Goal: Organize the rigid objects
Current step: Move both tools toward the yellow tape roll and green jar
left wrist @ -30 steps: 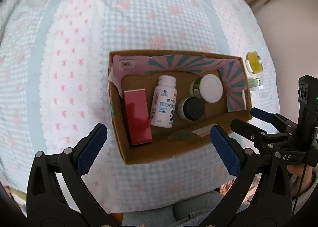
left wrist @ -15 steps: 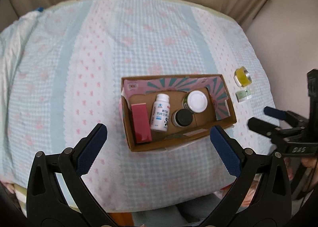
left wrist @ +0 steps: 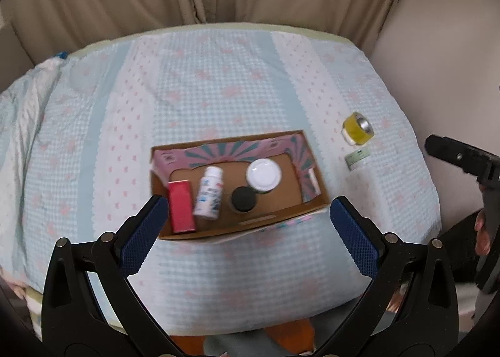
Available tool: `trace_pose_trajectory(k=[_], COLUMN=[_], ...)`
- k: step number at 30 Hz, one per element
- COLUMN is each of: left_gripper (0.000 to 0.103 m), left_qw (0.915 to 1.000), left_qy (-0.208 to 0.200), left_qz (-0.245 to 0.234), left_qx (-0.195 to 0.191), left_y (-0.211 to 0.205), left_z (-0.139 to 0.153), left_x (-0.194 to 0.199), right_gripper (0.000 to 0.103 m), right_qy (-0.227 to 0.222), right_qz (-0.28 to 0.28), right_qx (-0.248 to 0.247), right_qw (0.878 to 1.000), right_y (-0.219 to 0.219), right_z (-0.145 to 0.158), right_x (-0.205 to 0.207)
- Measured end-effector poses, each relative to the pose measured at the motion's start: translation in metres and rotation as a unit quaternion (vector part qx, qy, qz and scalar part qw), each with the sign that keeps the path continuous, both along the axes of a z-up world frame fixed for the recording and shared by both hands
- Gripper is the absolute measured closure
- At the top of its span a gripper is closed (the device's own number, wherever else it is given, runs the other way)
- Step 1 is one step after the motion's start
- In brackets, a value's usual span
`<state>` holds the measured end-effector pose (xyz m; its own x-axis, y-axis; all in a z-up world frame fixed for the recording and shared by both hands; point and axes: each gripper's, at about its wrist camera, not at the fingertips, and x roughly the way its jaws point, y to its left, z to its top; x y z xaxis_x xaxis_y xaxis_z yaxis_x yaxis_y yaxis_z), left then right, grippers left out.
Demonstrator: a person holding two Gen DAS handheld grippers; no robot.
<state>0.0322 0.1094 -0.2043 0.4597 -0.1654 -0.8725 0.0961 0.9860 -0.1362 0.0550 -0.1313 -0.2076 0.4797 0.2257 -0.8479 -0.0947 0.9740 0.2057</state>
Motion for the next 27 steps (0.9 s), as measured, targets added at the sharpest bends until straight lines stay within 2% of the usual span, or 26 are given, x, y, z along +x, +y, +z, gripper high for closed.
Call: trace_pose_trajectory(k=[2,5,9,15,20,24,27], left_gripper=[0.0,0.0,0.0,0.0,0.0,0.0,0.0], left_qw=[0.9998,0.9985,0.997,0.9956,0.9946,0.9919,0.9904], left_qy=[-0.006,-0.009,-0.005,0.018,0.049,0.088,0.1], left_qz=[0.018,0.05,0.073,0.089,0.081,0.066,0.064], left_qx=[0.002,-0.018,-0.026,-0.024,-0.044,-0.064,-0.071], left_y=[-0.023,-0.064,-0.121,-0.185,-0.223,-0.252,-0.272], left_z=[0.004,0.006,0.002,-0.012,-0.05,-0.089,-0.112], left_x=[-0.003,-0.006,-0.005,0.007,0.03,0.056,0.072], right_gripper=[0.0,0.0,0.0,0.0,0.0,0.0,0.0], right_qy=[-0.011,-0.027,-0.034,-0.022,-0.015,-0.001,0.014], right_qz=[0.011,0.029,0.042,0.037,0.043,0.038,0.055], right_qx=[-0.005,-0.036,-0.018,0.007,-0.005,0.013,0.021], right_qw=[1.0,0.999,0.998,0.999,0.999,0.999,0.998], right_y=[-0.027,-0.071,-0.128,-0.182,-0.2,-0.217,-0.224], right_z=[0.005,0.01,0.012,0.0,-0.035,-0.06,-0.08], right_x=[0.001,0.006,0.019,0.044,0.067,0.086,0.101])
